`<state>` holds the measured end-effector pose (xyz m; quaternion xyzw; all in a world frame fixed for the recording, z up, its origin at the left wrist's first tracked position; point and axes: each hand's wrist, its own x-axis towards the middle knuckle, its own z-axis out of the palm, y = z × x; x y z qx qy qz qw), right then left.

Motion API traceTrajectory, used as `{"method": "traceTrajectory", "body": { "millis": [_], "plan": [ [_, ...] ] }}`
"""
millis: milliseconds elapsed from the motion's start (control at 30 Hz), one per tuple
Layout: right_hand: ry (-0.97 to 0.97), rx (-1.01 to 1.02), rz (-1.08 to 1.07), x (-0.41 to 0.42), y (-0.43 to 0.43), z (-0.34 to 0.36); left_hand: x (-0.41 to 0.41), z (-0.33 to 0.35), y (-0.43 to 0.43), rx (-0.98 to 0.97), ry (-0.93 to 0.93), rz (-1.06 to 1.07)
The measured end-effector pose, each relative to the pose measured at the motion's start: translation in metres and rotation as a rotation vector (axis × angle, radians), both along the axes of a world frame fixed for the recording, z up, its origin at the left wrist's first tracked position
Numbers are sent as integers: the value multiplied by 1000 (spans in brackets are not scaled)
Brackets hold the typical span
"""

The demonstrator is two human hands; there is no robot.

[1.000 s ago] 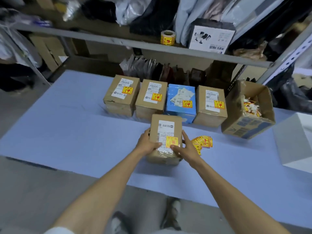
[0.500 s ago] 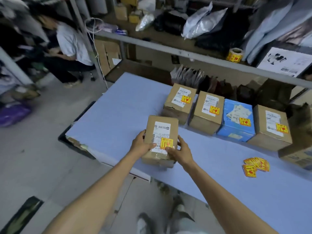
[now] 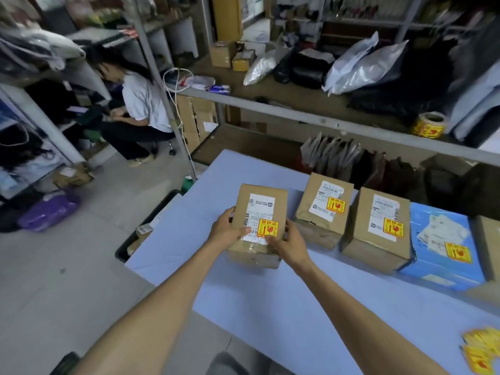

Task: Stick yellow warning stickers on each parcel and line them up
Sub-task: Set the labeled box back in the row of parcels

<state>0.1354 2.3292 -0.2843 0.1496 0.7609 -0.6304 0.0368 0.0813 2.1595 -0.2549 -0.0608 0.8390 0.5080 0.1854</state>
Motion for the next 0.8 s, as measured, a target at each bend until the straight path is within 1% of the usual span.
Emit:
{"method": "traceTrajectory", "body": {
  "millis": [133, 267, 433, 567, 800],
  "plan": [
    [66, 177, -26, -30, 2, 0, -43, -7, 11, -21, -8, -51],
    [41, 218, -59, -66, 2, -4, -90, -17, 19, -41, -12, -98],
    [-81, 408, -126, -115, -2, -18, -138, -33, 23, -35, -31, -206],
    [-176, 461, -184, -139, 1, -24, -162, -45, 27, 4, -64, -273],
    [-303, 496, -212, -143, 0, -33, -171, -60, 33, 45, -83, -362]
  ]
}}
